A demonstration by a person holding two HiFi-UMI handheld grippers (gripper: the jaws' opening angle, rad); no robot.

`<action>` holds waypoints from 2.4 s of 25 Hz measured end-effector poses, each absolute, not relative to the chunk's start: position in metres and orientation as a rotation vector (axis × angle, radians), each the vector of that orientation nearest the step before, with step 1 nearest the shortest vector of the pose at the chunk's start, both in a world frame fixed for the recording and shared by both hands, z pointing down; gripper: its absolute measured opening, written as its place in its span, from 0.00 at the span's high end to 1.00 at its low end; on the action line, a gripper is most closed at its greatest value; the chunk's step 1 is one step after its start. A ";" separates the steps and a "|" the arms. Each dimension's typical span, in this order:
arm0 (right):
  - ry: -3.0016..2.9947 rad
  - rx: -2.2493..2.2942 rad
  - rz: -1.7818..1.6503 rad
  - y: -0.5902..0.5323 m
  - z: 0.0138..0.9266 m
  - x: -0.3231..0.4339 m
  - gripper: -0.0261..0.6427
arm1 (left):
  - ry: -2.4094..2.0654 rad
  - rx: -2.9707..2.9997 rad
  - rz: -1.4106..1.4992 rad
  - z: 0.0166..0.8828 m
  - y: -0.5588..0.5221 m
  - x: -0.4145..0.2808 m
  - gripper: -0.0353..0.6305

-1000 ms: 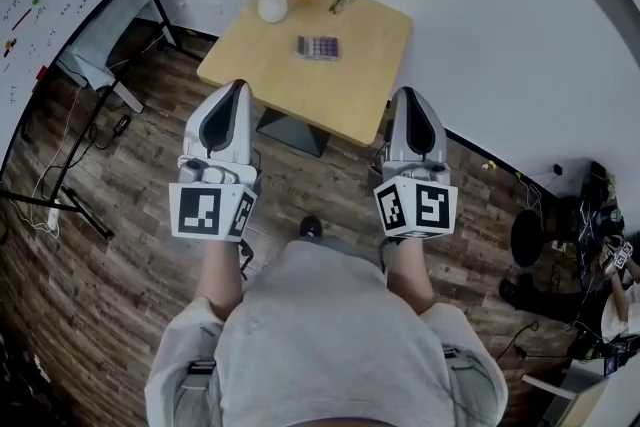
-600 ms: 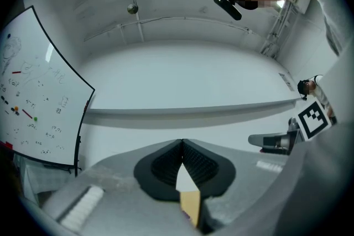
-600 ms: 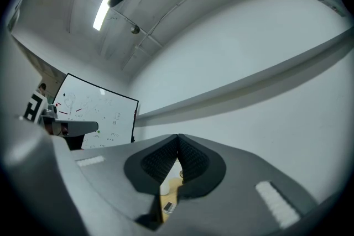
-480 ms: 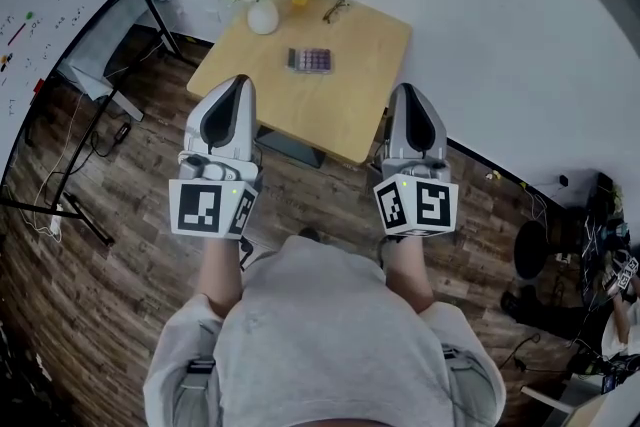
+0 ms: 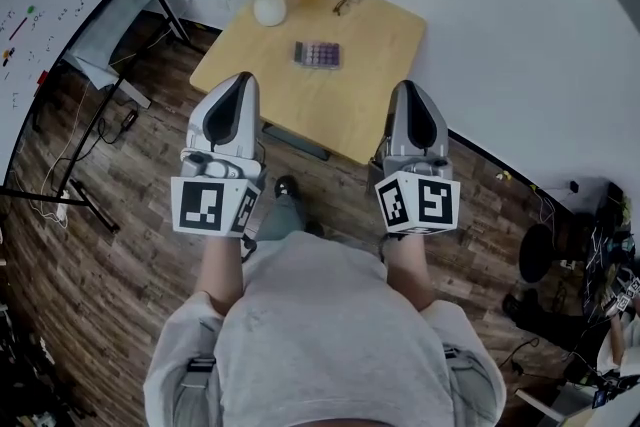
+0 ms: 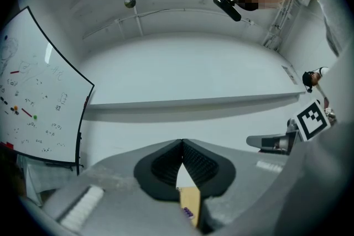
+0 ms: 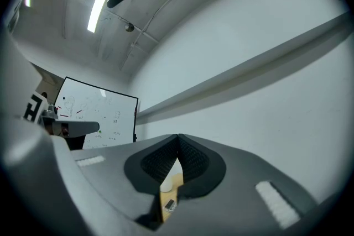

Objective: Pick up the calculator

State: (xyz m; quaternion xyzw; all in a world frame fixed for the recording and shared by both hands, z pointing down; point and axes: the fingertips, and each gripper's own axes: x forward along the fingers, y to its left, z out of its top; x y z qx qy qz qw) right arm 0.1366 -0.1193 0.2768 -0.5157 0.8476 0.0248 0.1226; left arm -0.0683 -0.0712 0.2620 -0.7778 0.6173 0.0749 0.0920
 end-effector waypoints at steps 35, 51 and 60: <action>2.488 -1.604 0.044 -0.328 0.288 0.069 0.96 | 1.811 -2.455 0.144 0.293 -0.298 -0.129 0.94; 2.739 -1.658 -0.340 -0.389 0.406 0.026 0.96 | 1.923 -2.764 -0.269 0.438 -0.361 -0.128 0.94; 2.865 -1.736 -0.698 -0.398 0.502 0.025 0.96 | 2.023 -2.940 -0.496 0.528 -0.374 -0.120 0.94</action>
